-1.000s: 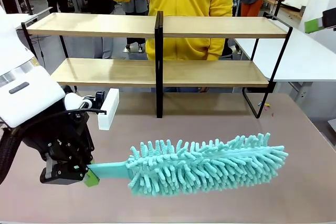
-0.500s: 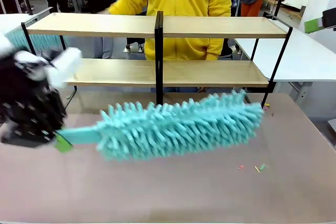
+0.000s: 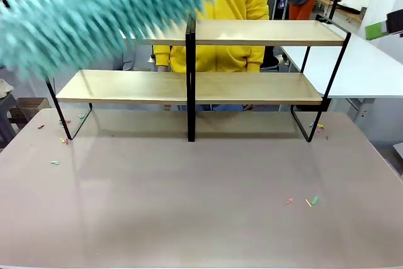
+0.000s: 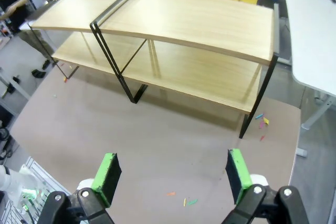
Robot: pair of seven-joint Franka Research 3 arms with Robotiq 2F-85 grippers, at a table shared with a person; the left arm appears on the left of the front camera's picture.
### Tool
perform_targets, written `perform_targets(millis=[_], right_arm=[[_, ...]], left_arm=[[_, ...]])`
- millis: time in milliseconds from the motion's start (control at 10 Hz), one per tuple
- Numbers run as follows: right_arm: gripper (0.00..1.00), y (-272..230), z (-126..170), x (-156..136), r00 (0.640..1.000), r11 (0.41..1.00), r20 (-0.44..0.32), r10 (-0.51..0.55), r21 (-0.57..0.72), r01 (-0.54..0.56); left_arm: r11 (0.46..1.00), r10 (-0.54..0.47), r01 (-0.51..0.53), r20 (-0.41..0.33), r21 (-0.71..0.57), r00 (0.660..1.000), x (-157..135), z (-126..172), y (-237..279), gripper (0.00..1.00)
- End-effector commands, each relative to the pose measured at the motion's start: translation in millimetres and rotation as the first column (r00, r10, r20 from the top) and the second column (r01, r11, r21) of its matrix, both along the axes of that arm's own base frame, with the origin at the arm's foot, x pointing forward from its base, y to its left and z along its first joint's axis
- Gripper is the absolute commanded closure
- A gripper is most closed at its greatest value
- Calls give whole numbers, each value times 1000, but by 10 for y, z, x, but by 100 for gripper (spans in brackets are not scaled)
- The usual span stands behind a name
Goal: Clean the shelves.
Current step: Clean another randomly selected level of the Shelf with the Duster.
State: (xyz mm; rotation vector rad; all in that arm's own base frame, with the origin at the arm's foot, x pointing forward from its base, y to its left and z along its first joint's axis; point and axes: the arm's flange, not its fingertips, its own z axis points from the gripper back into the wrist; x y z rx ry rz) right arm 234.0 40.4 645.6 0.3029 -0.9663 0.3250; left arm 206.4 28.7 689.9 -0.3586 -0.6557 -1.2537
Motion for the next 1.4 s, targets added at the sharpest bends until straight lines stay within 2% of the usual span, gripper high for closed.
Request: perform_targets(millis=[0, 100, 200, 300, 400, 500, 600, 700, 1300], right_arm=[[0, -6, 8, 3, 1000, 1000, 0, 3, 6, -3], [0, -6, 8, 3, 1000, 1000, 0, 3, 6, -3], [0, -6, 8, 3, 1000, 1000, 0, 3, 6, -3], [0, -6, 8, 3, 1000, 1000, 0, 3, 6, -3], [0, -6, 8, 3, 1000, 1000, 0, 3, 6, -3], [0, -6, 8, 3, 1000, 1000, 0, 3, 6, -3], [0, -6, 8, 3, 1000, 1000, 0, 3, 6, -3], [0, -6, 8, 3, 1000, 1000, 0, 3, 6, -3], [0, -6, 8, 3, 1000, 1000, 0, 3, 6, -3]], left_arm=[[983, 81, -71, 54, -169, 995, -171, 431, 692, 87], [945, 244, -230, 33, -233, 969, -377, 464, 1175, 87], [901, 321, -304, 6, -309, 947, -643, 297, 1582, 87], [836, 433, -443, -106, -323, 895, -792, 29, 1878, 87], [760, 550, -615, -296, -210, 781, -836, -274, 2096, 87], [751, 564, -653, -415, -101, 714, -774, -534, 2128, 87], [790, 511, -611, -498, -50, 701, -593, -722, 2017, 87], [789, 530, -583, -264, -194, 806, -917, -399, 2286, 87], [789, 530, -583, -264, -194, 806, -917, -399, 2286, 87]])
